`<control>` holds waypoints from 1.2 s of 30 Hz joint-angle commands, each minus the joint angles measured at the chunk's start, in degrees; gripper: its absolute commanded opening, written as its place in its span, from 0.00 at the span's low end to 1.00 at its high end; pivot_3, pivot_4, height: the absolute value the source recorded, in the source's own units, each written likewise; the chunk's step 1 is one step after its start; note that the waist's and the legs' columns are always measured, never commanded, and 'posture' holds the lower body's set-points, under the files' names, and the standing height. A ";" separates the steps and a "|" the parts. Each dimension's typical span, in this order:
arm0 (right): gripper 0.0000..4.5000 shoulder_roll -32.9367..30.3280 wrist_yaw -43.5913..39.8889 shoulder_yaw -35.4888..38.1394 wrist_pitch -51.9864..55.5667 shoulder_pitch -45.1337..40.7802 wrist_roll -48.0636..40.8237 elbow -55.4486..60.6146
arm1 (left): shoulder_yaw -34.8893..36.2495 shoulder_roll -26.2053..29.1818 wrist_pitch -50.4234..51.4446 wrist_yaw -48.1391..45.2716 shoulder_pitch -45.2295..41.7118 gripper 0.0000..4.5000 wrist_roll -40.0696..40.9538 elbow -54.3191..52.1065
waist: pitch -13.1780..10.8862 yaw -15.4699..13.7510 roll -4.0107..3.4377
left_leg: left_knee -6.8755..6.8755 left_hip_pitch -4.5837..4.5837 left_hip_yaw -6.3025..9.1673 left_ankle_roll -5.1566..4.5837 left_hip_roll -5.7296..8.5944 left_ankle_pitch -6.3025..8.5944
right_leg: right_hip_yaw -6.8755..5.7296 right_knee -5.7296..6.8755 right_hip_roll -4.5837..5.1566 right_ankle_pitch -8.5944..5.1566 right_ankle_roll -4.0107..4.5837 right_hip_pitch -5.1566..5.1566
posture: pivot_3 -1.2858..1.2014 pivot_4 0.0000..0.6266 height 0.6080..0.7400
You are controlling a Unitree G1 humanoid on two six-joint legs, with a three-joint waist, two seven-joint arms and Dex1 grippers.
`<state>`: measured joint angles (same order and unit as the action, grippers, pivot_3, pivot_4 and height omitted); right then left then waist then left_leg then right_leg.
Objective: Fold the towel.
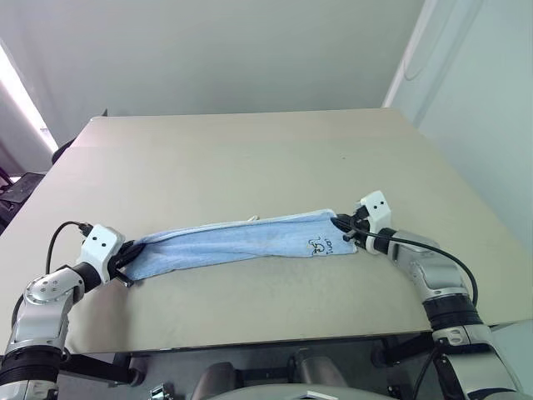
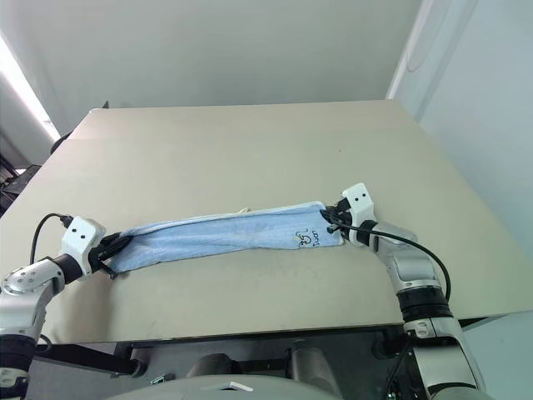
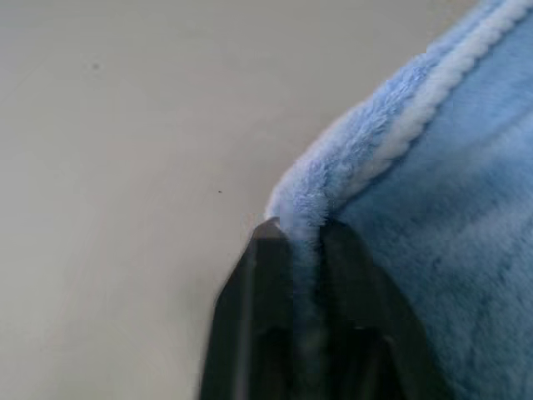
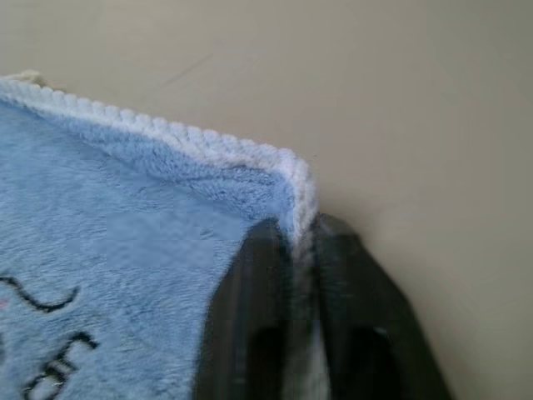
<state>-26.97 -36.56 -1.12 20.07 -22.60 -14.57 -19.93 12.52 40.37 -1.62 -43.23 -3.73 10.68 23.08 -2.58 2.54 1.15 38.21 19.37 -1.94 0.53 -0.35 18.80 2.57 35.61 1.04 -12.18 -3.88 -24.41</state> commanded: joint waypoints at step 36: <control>0.99 -15.80 -29.83 3.27 51.24 -6.77 -21.01 -9.86 | 2.62 3.50 35.34 -3.86 21.14 0.73 23.45 -47.94 | 0.03 0.21 -0.16 | 0.05 -0.02 -0.08 -0.02 -0.19 0.01 | 0.14 -0.06 -0.42 -0.18 0.14 0.00 | 0.52 0.00 1.00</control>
<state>-43.65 -66.43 2.16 70.93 -28.50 -35.09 -30.58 14.58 43.77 33.68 -47.40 18.14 34.31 -23.16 -2.55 2.75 0.99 38.26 19.35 -2.06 0.51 -0.54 18.81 2.75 35.57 0.62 -12.36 -3.73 -24.39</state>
